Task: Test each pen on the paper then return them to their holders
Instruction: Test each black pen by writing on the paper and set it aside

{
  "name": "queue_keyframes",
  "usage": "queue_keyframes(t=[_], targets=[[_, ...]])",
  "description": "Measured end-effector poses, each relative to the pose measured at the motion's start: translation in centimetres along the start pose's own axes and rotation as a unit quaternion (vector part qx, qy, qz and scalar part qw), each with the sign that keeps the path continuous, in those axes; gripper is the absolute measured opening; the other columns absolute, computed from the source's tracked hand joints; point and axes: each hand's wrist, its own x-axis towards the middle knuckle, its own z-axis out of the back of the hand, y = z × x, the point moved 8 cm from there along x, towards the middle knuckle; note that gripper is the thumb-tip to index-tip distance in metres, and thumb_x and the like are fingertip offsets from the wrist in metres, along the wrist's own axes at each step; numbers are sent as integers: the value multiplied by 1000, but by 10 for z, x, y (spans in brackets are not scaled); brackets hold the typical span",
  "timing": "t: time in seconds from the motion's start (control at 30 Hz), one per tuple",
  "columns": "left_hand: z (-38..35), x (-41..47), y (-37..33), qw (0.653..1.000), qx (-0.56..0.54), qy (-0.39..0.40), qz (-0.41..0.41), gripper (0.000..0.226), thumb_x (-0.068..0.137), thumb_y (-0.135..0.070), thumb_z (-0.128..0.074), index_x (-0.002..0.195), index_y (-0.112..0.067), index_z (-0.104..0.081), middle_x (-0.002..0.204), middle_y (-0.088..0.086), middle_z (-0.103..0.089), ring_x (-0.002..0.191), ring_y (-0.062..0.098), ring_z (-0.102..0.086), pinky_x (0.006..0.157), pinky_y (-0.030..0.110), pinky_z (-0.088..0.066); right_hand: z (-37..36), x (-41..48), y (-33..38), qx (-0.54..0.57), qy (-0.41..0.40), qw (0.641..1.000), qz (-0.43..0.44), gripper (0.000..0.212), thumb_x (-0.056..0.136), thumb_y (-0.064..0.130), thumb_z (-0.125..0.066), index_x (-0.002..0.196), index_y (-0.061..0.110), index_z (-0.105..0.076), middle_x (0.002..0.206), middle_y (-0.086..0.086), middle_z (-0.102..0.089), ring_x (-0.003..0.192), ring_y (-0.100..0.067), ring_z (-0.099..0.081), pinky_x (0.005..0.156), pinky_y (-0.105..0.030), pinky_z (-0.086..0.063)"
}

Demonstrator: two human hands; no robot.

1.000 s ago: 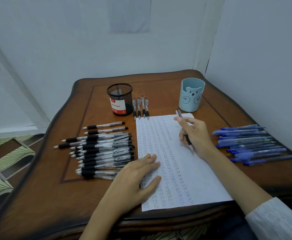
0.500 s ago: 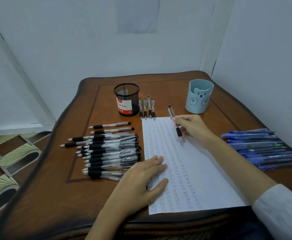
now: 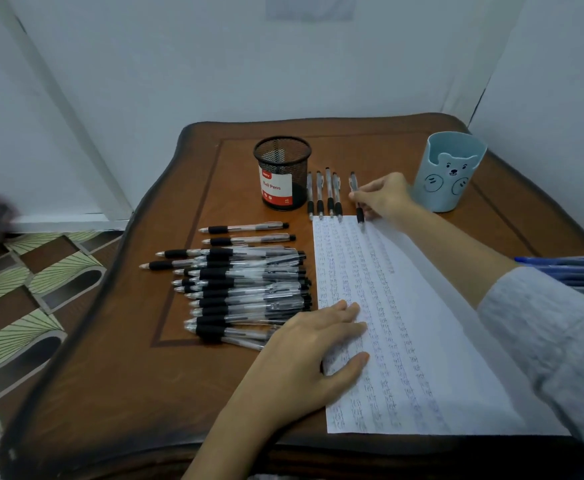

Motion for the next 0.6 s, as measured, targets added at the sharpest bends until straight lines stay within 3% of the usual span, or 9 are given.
queue_keyframes(t=[0.07, 0.17, 0.37, 0.5, 0.6], targets=[[0, 0, 0, 1000, -1, 1, 1, 43, 92, -45, -55, 130, -25, -59, 143, -14, -47, 135, -10, -29, 111, 22, -30, -3, 4, 3, -10, -23, 1000, 14, 18, 83, 14, -73, 98, 4, -69, 90, -9, -69, 65, -13, -61, 65, -23, -55], [0, 0, 0, 1000, -4, 1, 1, 43, 92, -43, -56, 130, -24, -58, 143, -13, -47, 135, -9, -29, 112, 24, -30, -4, 7, 7, 6, -58, 998, 39, 18, 85, 13, -72, 100, 5, -70, 96, -8, -69, 74, -11, -63, 77, -26, -57], [2, 1, -1, 1000, -4, -4, 2, 42, 91, -43, -57, 129, -24, -59, 142, -12, -48, 135, -7, -32, 110, 30, -35, -10, 1, 14, -28, -50, 995, 82, 20, 87, 11, -69, 107, 8, -69, 107, -7, -67, 95, -14, -62, 90, -27, -52], [3, 1, -2, 1000, -5, -7, 1, 42, 91, -43, -57, 129, -24, -59, 142, -13, -48, 135, -9, -30, 111, 29, -33, -12, -29, 42, -51, -36, 981, 185, 13, 89, 5, -65, 98, 12, -71, 91, 0, -66, 70, -1, -52, 62, -7, -46], [3, 2, -2, 1000, -6, -8, 1, 42, 91, -43, -57, 130, -24, -59, 142, -13, -48, 135, -9, -30, 111, 30, -33, -29, -54, 54, -32, 67, 973, 216, 9, 88, 9, -67, 90, 17, -71, 85, 4, -66, 64, -2, -50, 54, -8, -42]])
